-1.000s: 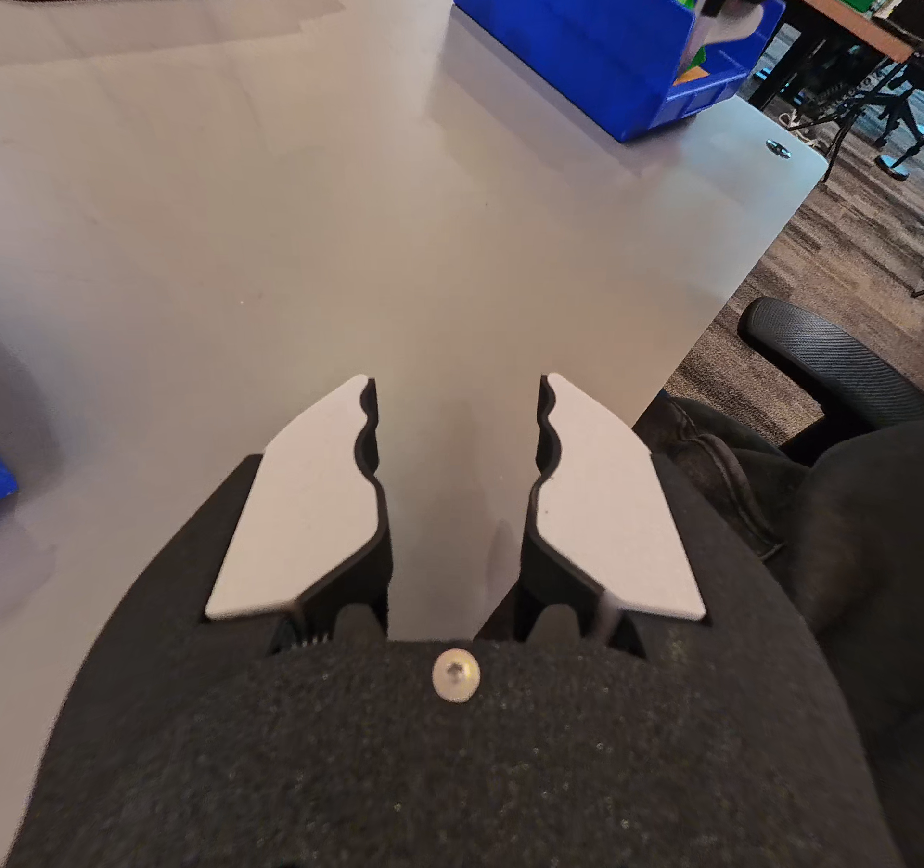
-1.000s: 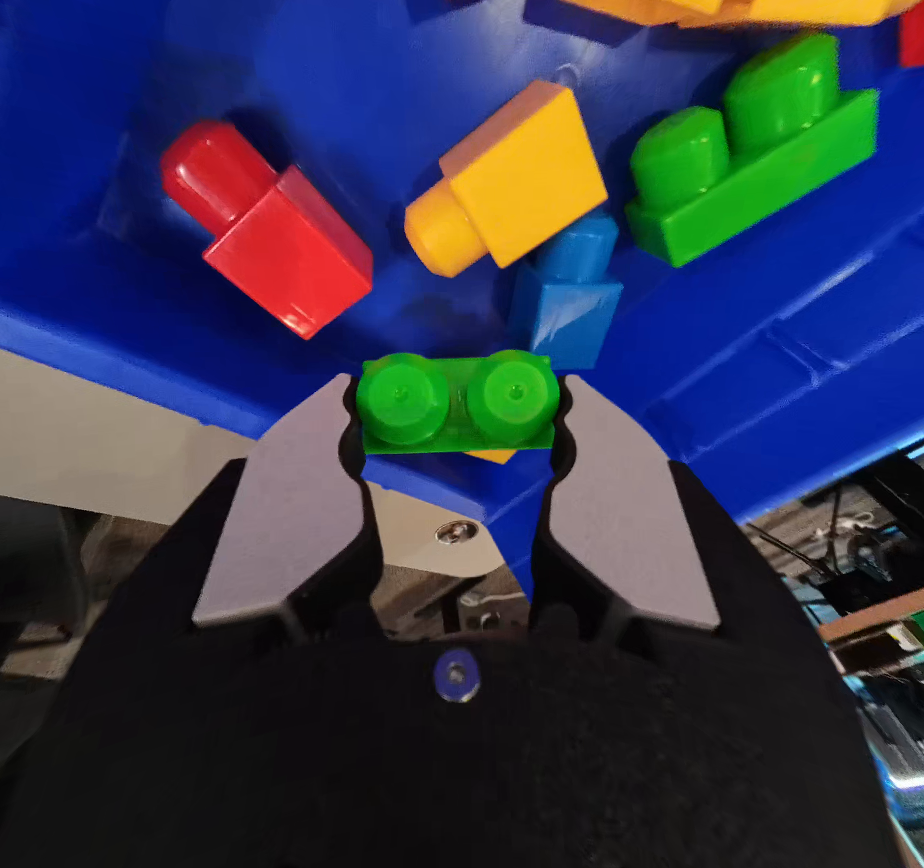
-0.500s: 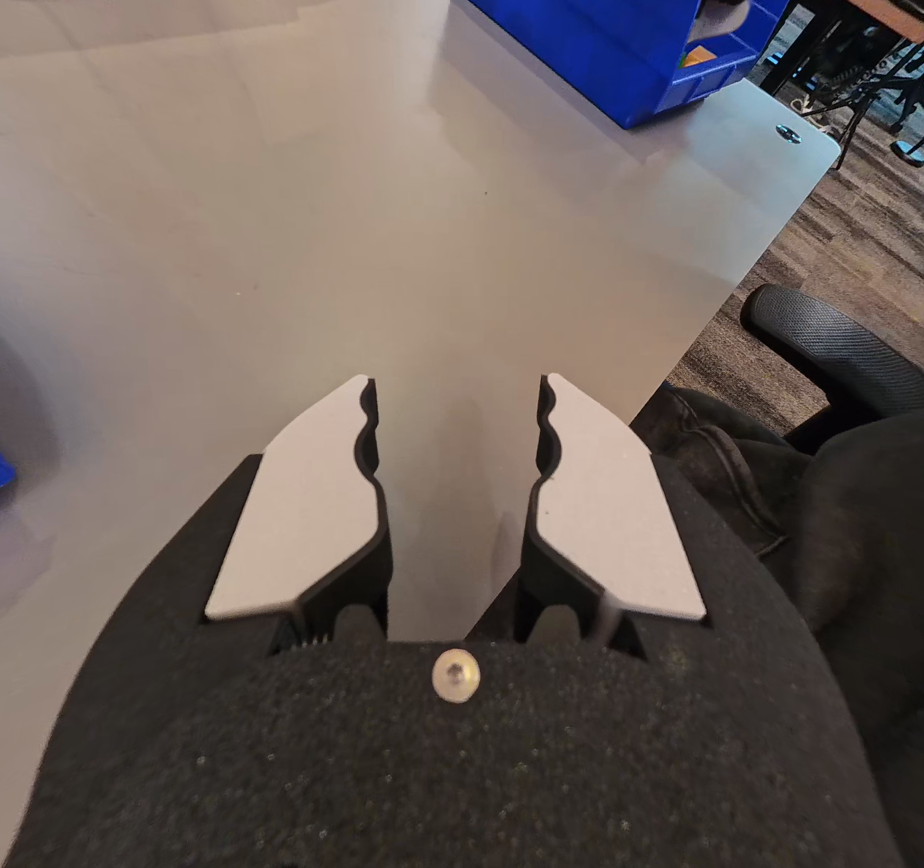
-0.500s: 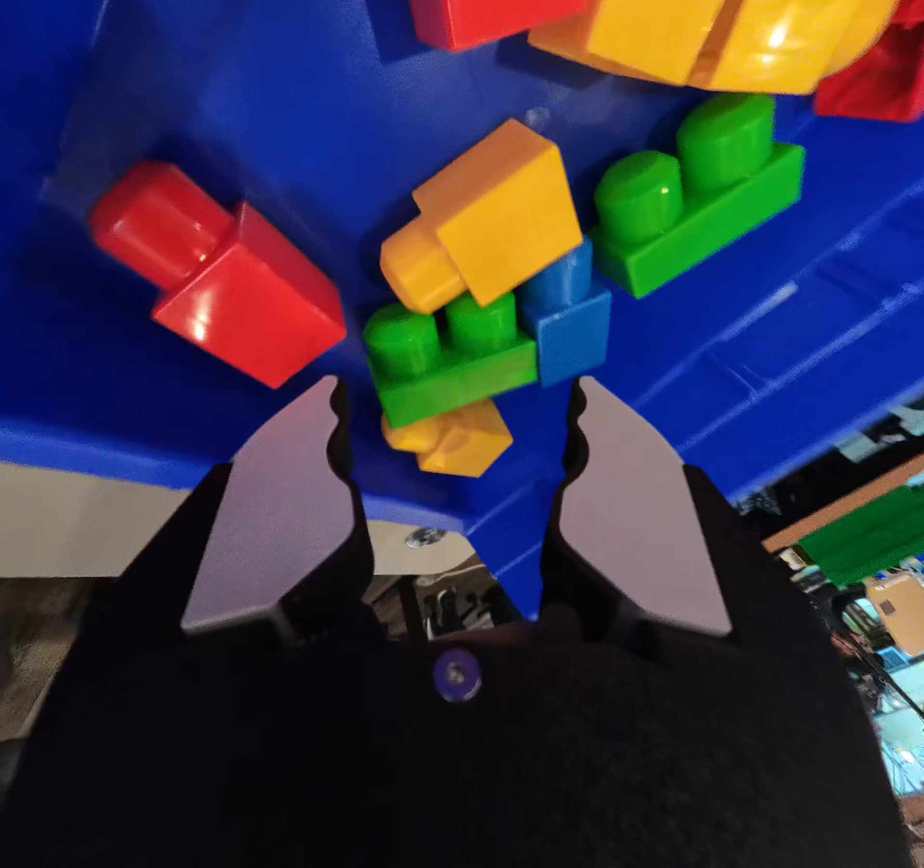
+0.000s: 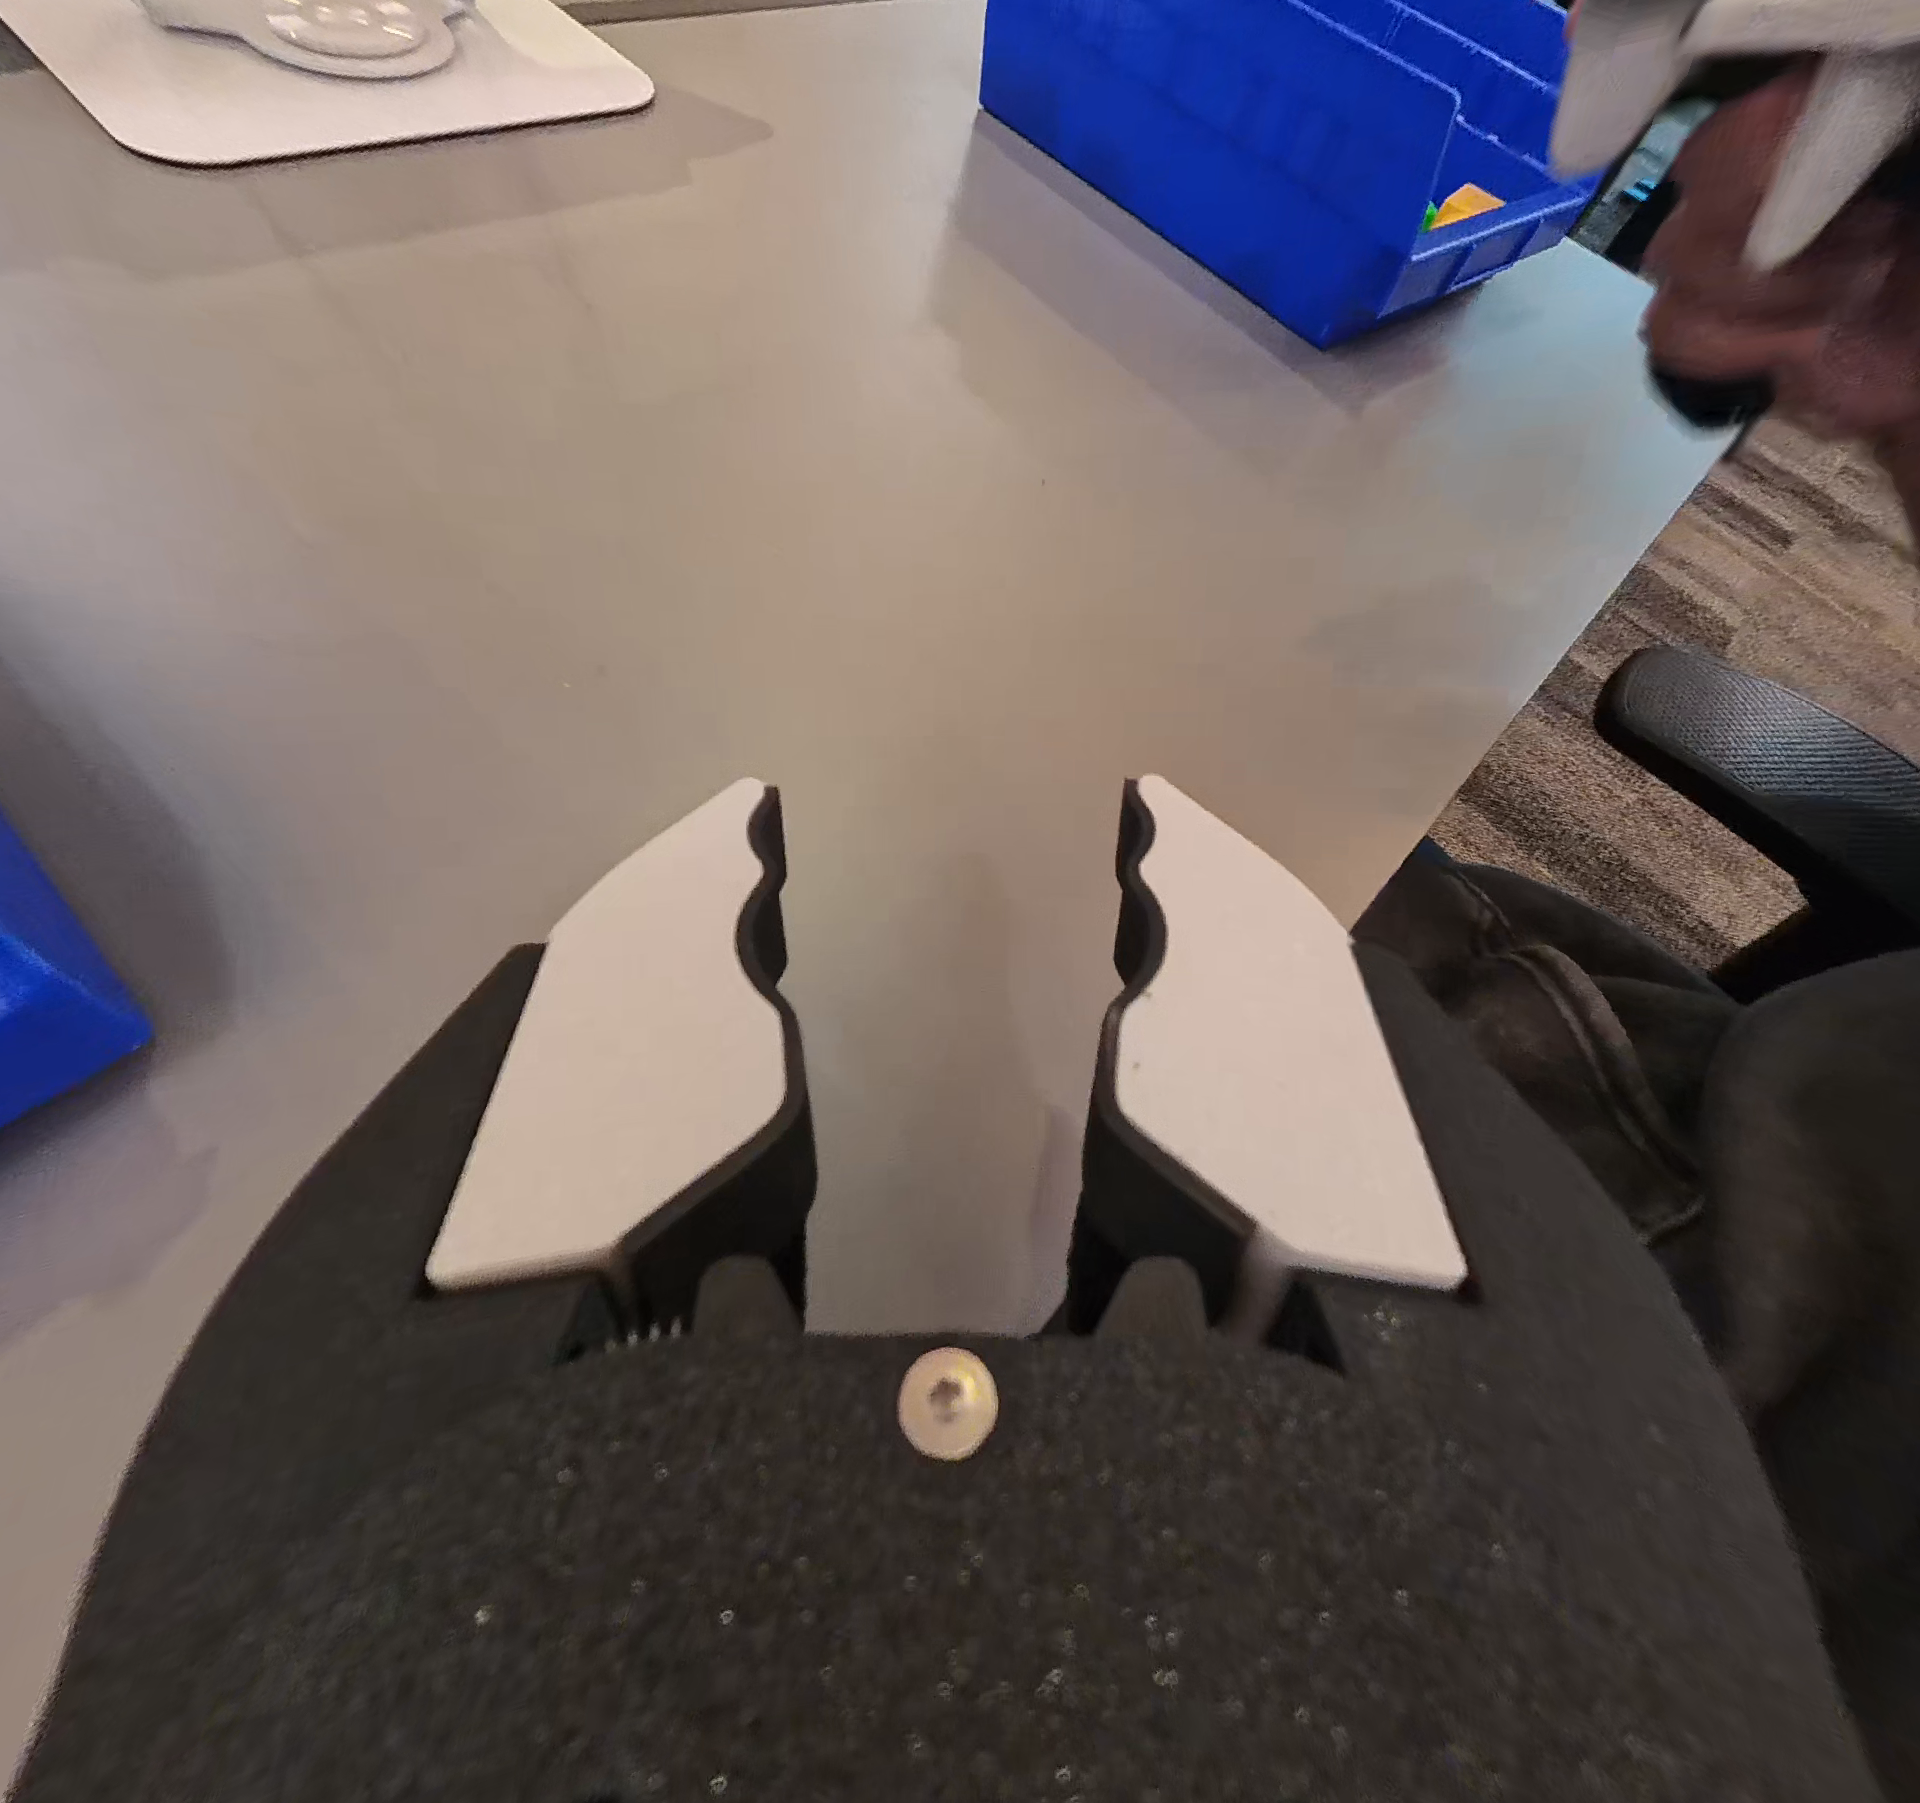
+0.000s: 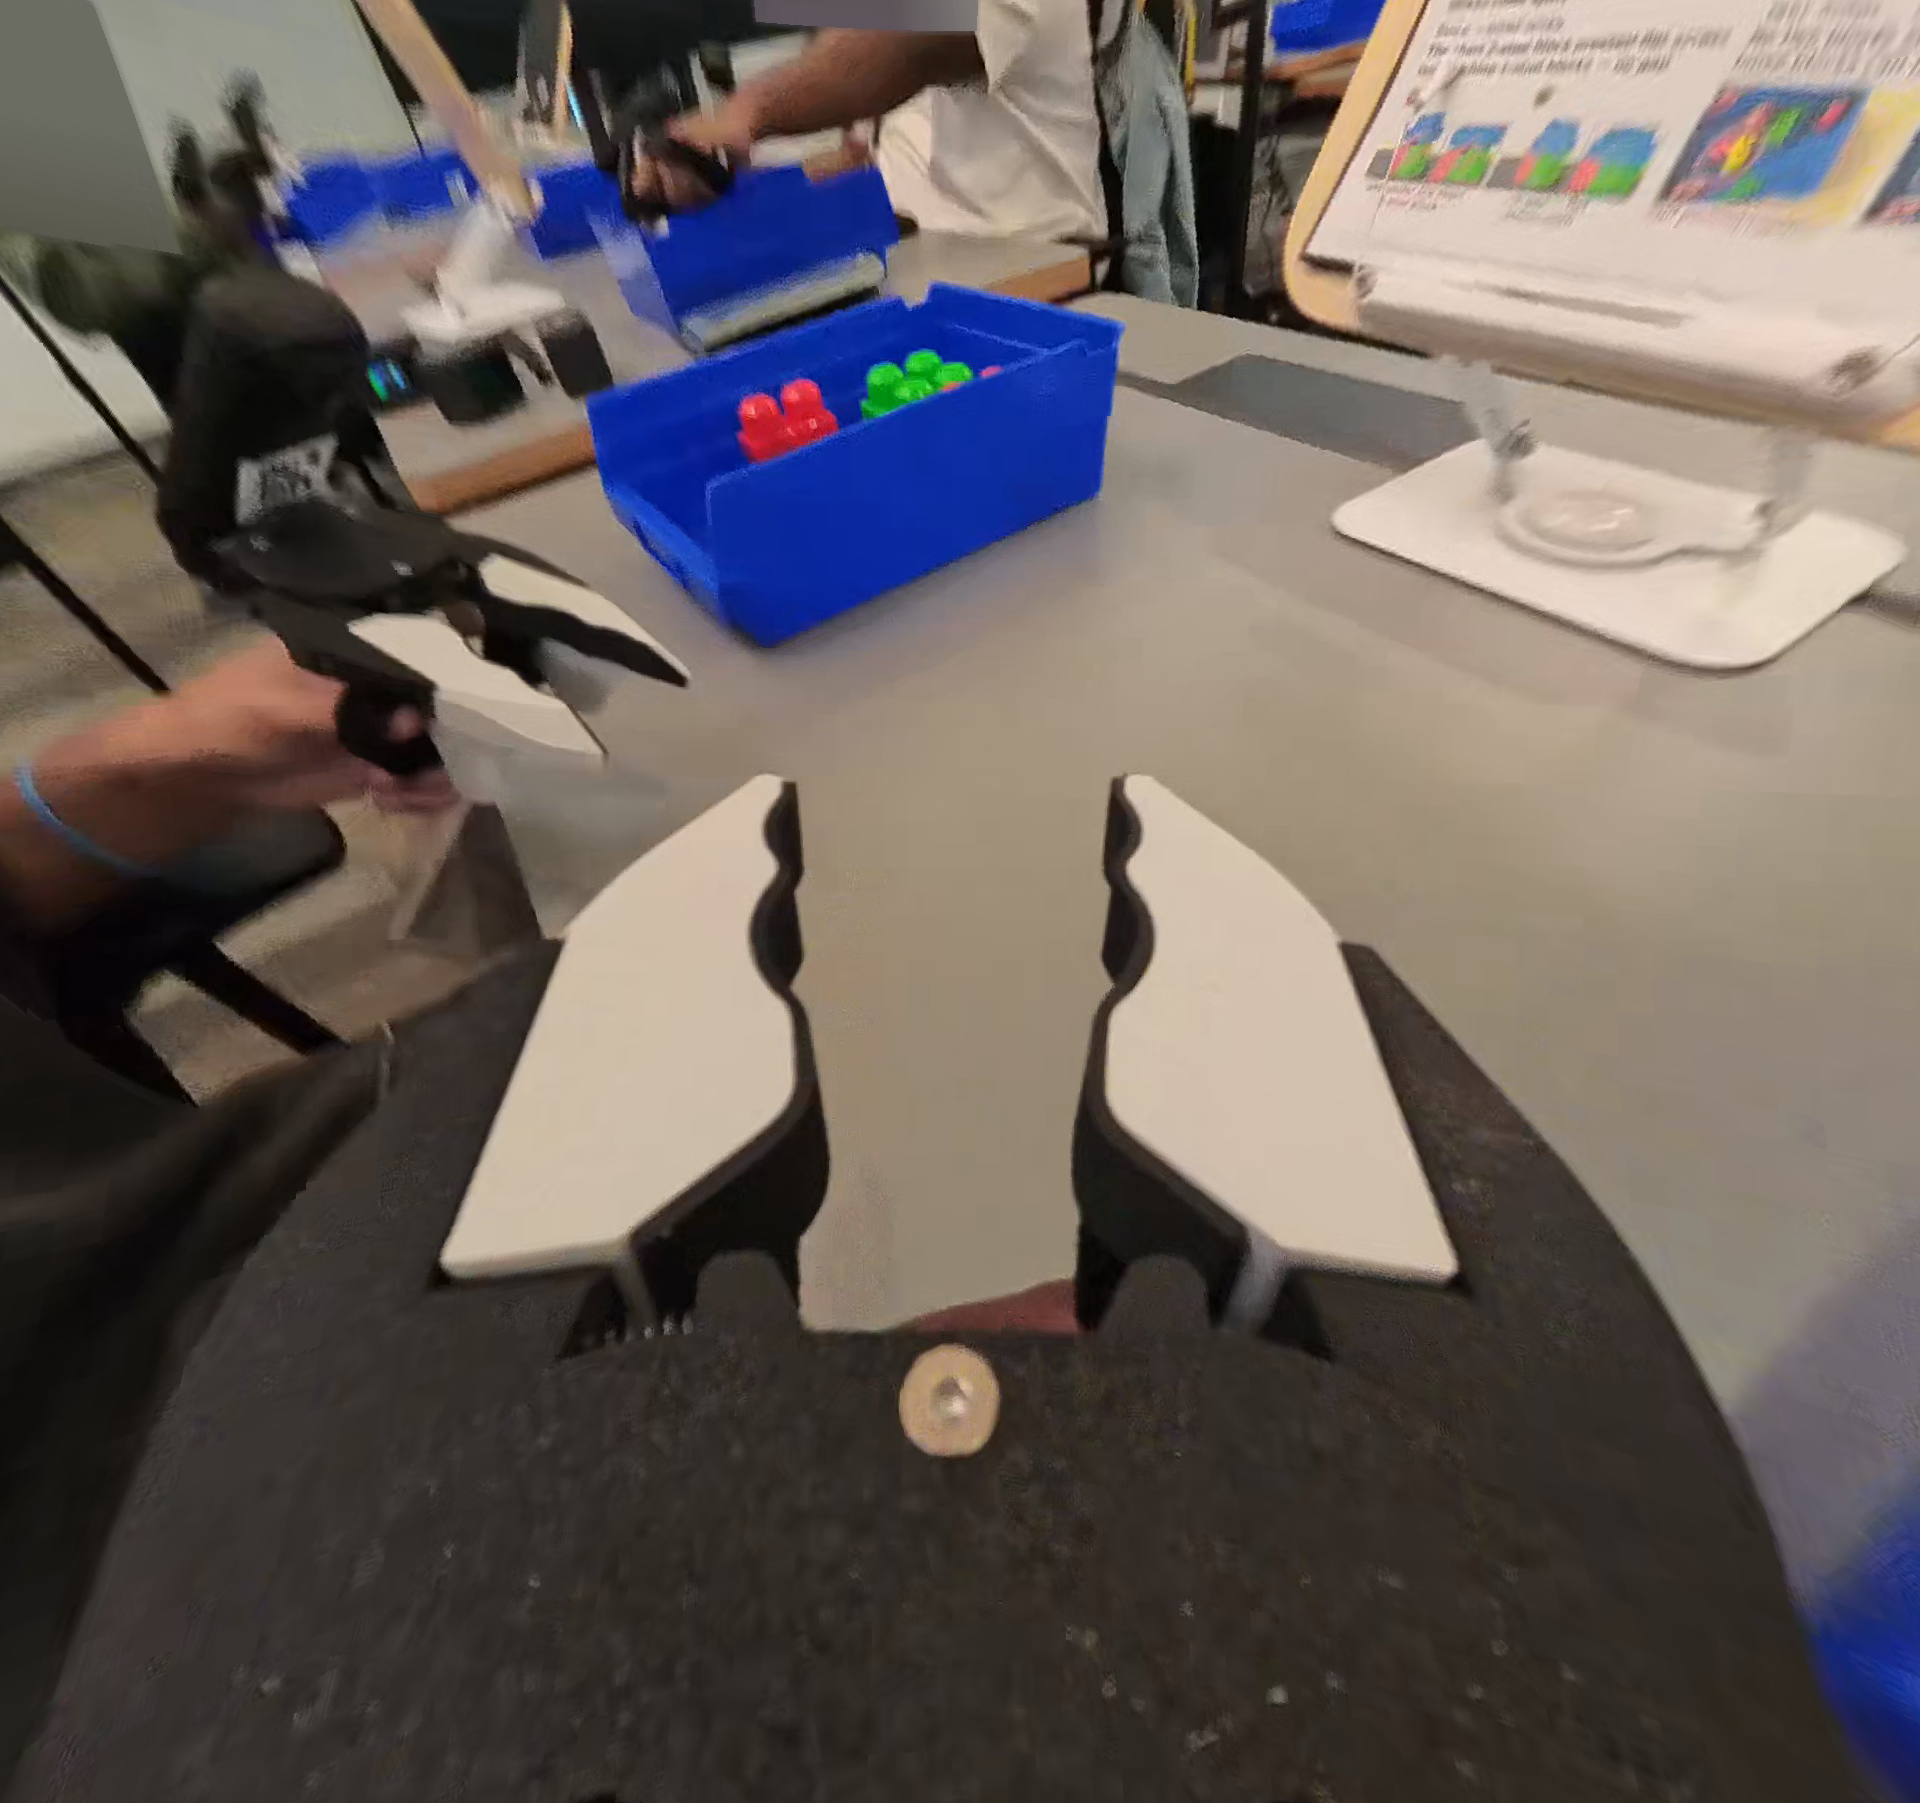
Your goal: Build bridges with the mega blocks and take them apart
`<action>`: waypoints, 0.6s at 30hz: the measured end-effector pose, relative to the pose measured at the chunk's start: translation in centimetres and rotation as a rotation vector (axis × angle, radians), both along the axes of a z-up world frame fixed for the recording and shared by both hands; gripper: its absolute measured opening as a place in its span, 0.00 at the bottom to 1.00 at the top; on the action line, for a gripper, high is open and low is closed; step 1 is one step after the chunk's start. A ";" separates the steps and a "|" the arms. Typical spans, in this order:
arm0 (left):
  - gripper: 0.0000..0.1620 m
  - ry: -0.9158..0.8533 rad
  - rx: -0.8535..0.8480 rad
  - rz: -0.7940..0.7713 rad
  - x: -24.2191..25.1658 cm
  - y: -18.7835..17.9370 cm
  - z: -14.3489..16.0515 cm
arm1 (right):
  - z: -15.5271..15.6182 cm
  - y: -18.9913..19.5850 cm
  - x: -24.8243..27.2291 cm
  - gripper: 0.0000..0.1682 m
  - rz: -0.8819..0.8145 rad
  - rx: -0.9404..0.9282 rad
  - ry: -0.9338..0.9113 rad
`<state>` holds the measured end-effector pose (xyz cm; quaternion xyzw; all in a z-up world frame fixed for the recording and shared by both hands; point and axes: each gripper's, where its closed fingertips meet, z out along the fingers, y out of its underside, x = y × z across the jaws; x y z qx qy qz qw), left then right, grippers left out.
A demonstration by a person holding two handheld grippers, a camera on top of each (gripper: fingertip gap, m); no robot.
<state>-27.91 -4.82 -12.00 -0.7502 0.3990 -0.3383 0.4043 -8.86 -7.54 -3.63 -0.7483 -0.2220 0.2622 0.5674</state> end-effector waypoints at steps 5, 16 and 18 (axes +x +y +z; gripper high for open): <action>0.38 0.008 0.023 0.014 0.1 0.4 0.0 | -5.2 0.1 -1.9 0.32 -0.105 -0.022 0.126; 0.38 0.065 0.130 0.130 -2.4 2.1 3.6 | -7.7 -1.2 -3.4 0.31 -0.087 -0.065 0.027; 0.38 0.092 0.187 0.208 -5.0 3.8 5.6 | -8.0 -1.2 -3.3 0.31 -0.082 -0.082 0.031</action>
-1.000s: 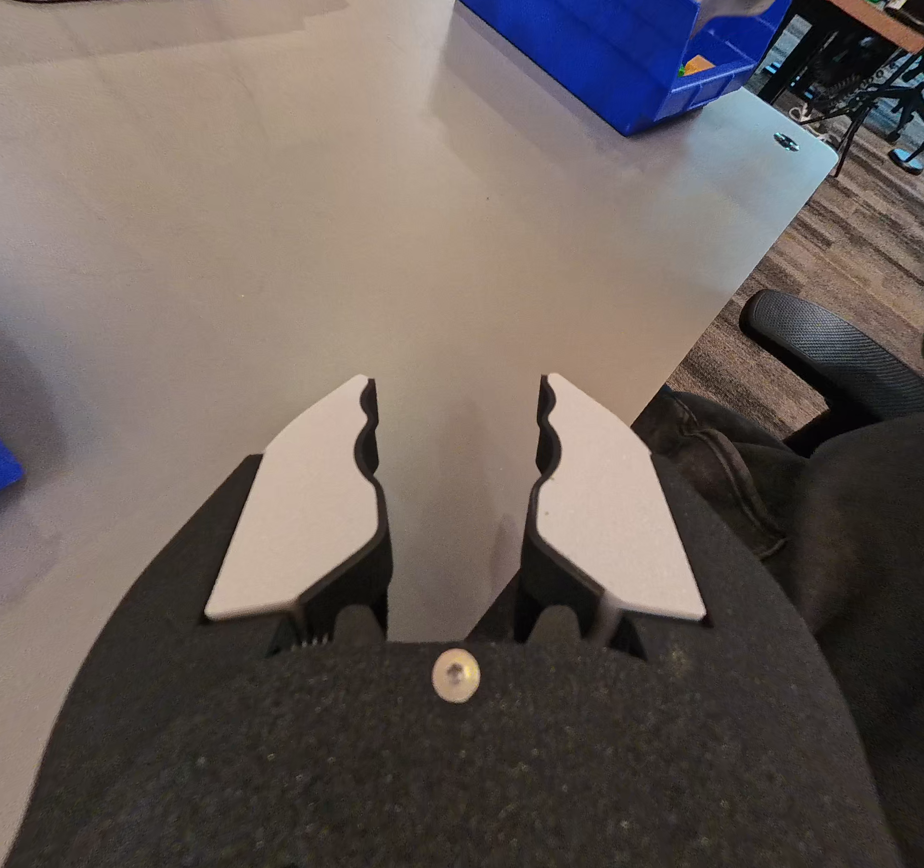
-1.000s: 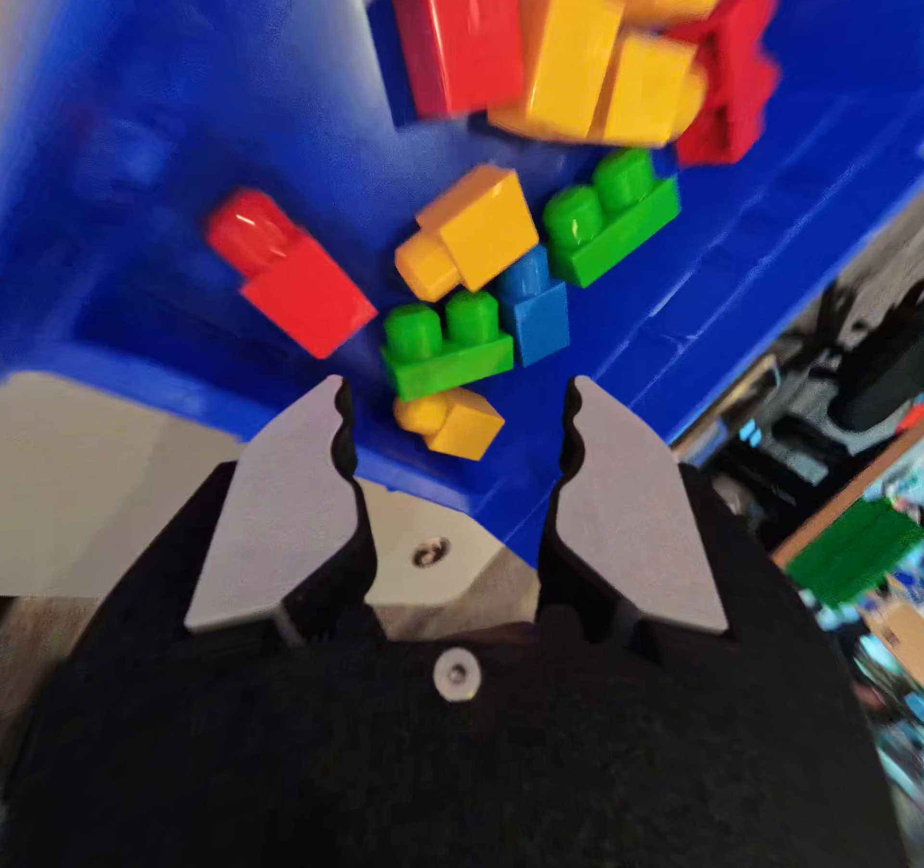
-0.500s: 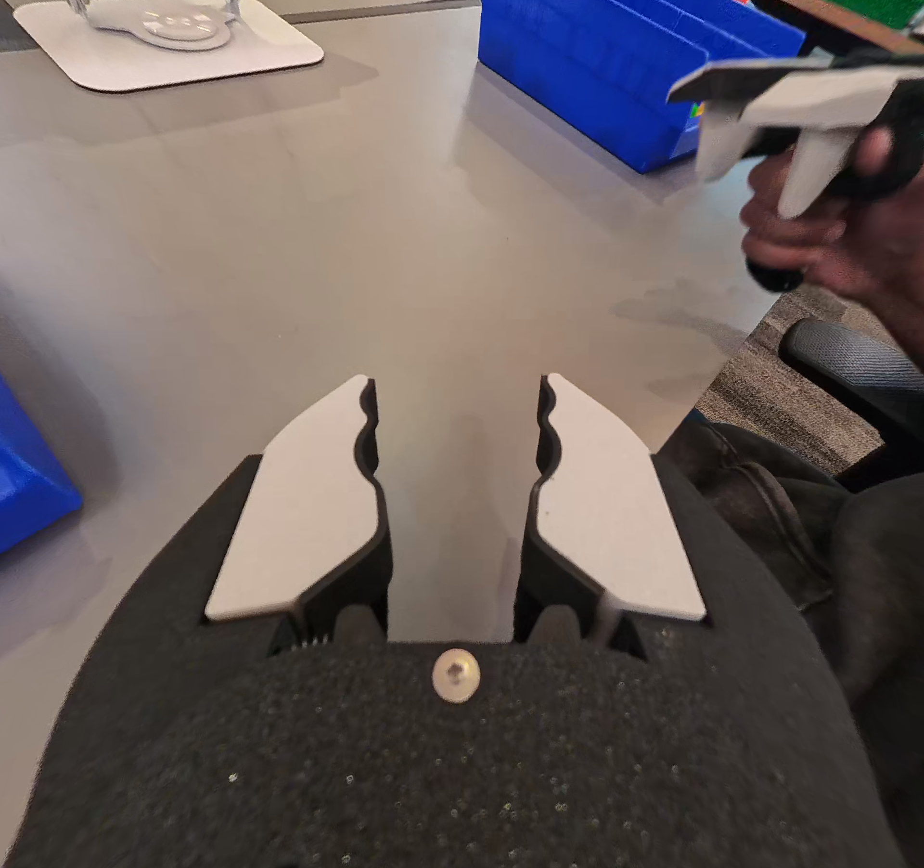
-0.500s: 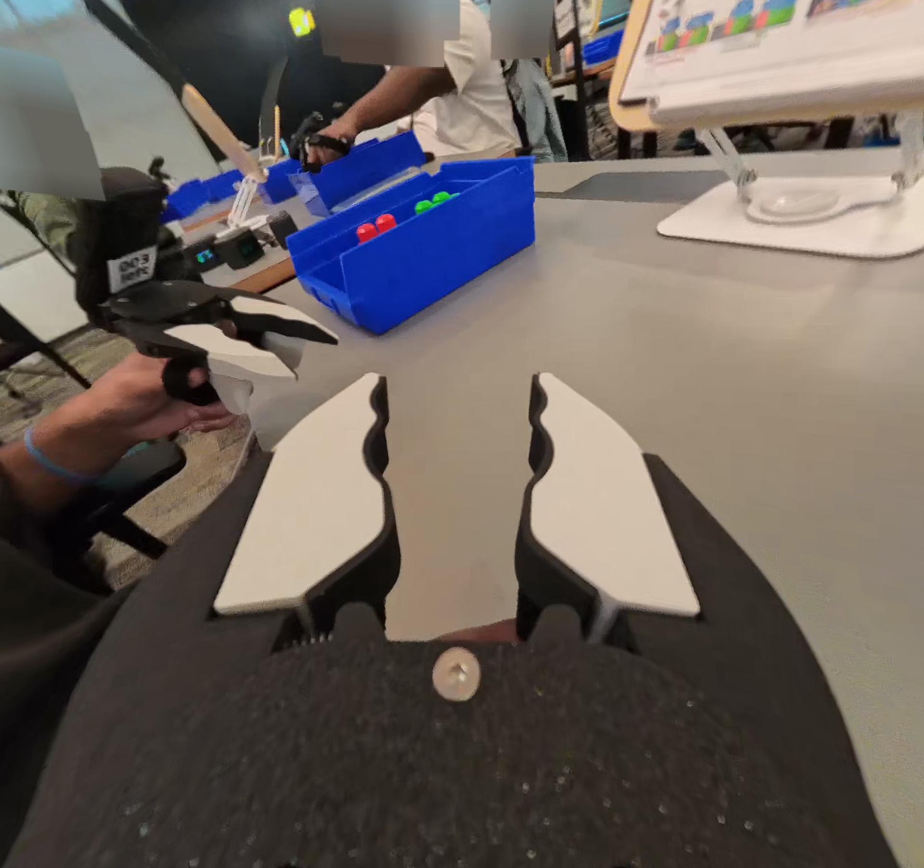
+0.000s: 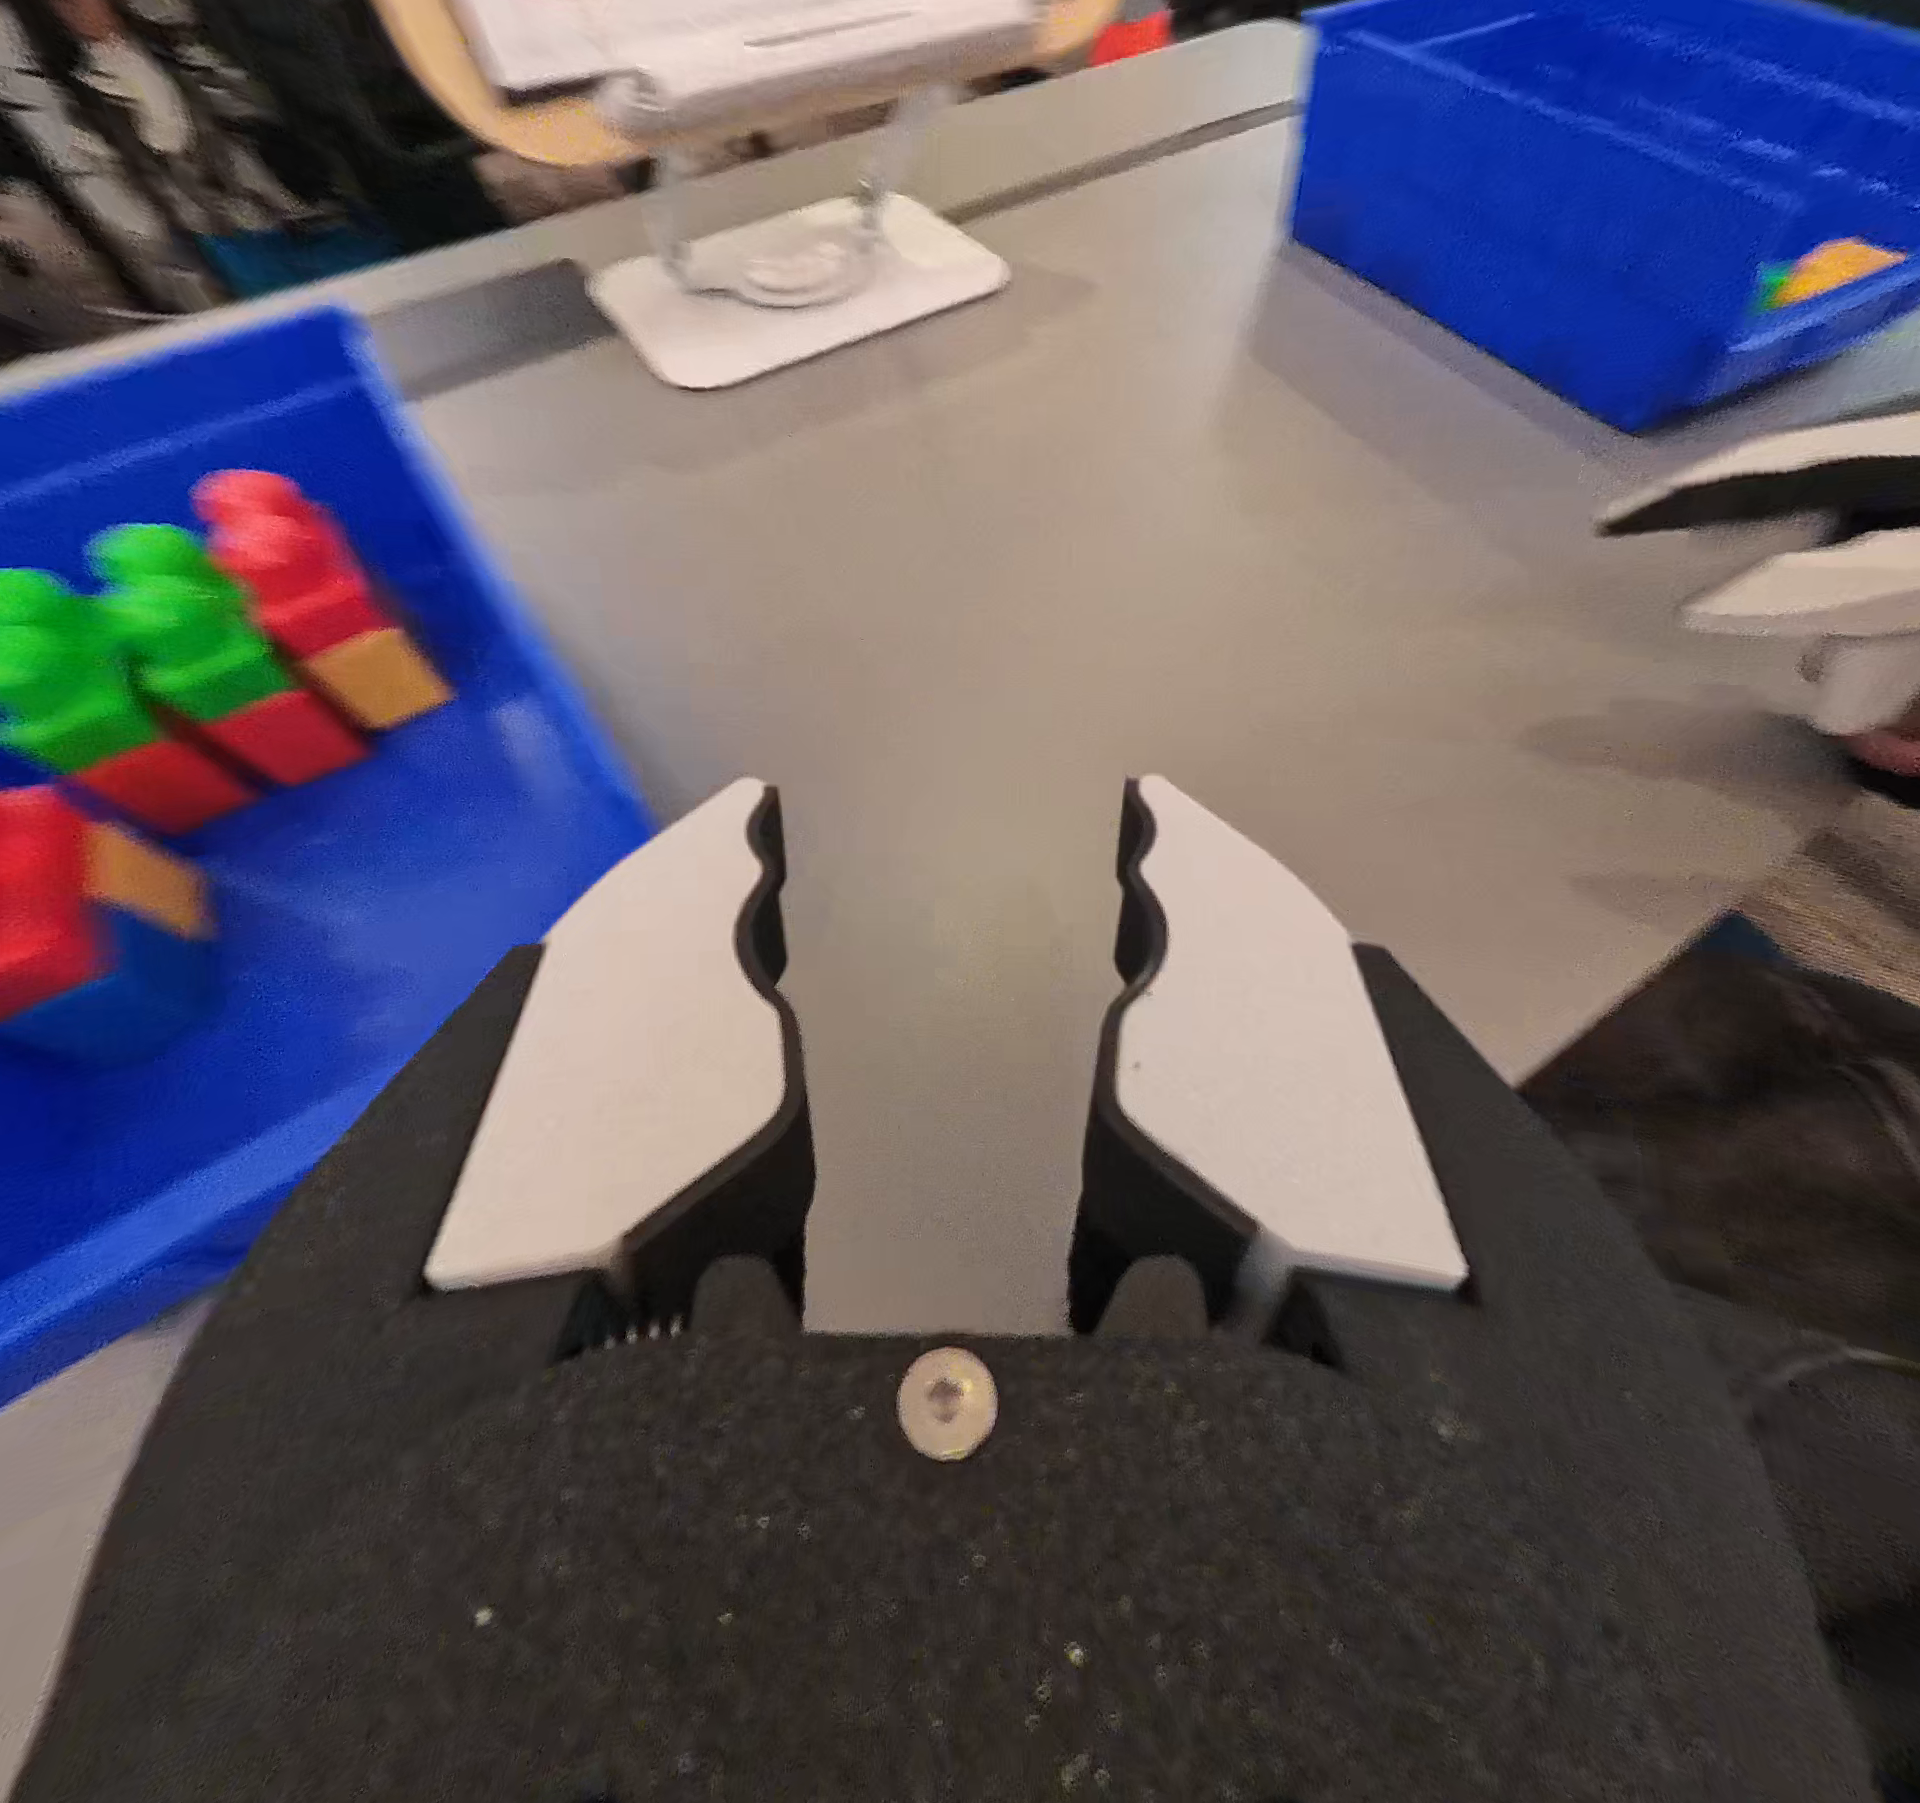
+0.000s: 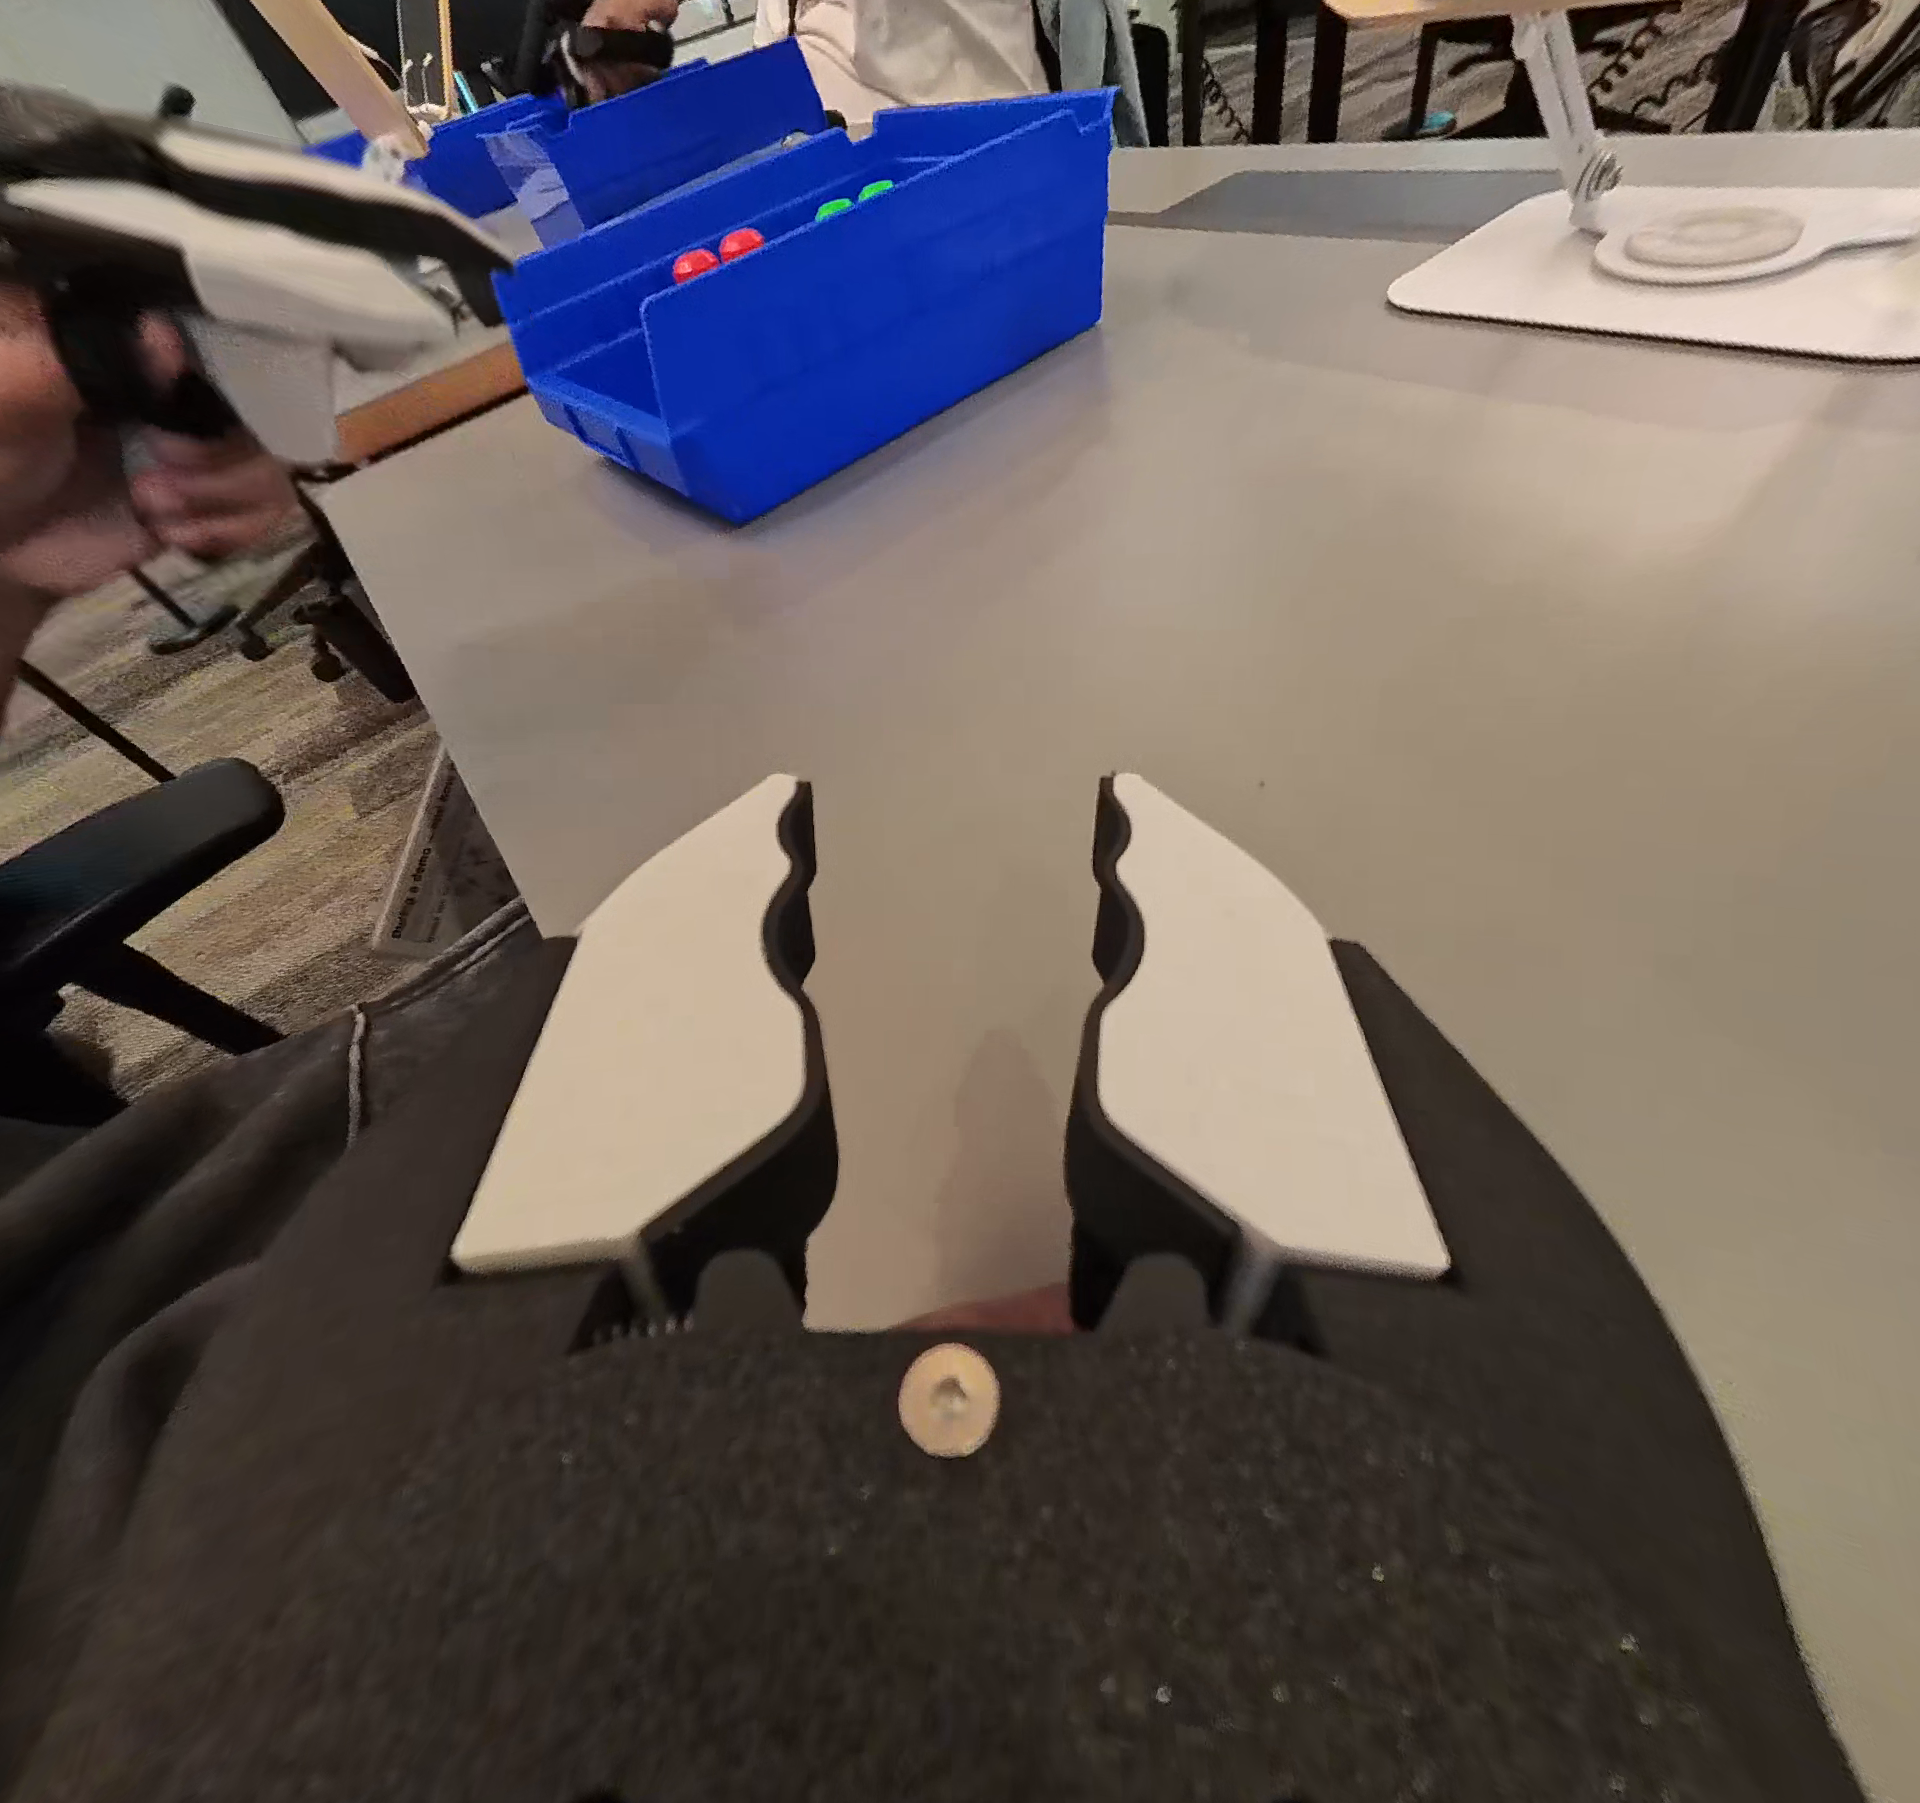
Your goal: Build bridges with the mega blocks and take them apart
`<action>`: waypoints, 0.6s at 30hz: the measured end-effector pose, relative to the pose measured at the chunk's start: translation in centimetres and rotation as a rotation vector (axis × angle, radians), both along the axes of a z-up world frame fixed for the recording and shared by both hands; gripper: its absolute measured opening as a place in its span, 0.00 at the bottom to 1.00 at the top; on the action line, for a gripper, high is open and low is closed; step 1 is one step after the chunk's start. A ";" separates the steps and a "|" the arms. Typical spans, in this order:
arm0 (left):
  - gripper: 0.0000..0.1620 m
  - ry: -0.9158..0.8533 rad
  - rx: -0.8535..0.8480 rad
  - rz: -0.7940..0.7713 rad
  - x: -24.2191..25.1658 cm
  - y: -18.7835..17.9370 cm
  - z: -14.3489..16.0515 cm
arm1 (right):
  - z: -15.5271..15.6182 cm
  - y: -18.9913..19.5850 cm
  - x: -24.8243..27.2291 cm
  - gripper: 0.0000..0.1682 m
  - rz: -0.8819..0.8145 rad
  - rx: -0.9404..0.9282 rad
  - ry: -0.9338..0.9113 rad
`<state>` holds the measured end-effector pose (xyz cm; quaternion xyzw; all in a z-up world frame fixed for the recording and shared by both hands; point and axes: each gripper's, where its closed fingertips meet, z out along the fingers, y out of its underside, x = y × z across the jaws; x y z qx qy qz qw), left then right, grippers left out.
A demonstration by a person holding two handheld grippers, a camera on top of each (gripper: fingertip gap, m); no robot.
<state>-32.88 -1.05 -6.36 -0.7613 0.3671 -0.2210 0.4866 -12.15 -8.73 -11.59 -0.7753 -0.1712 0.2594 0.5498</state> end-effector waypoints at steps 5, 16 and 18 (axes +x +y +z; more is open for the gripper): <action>0.39 0.190 -0.045 0.324 -9.0 7.9 1.7 | 0.5 0.0 0.7 0.30 -0.005 0.013 -0.012; 0.40 0.288 -0.323 0.555 -14.3 21.8 -4.2 | 0.9 -0.1 0.9 0.27 0.023 0.002 0.012; 0.39 0.298 -0.336 0.607 -15.4 22.9 -5.2 | 0.8 -0.2 0.9 0.27 0.029 -0.004 0.017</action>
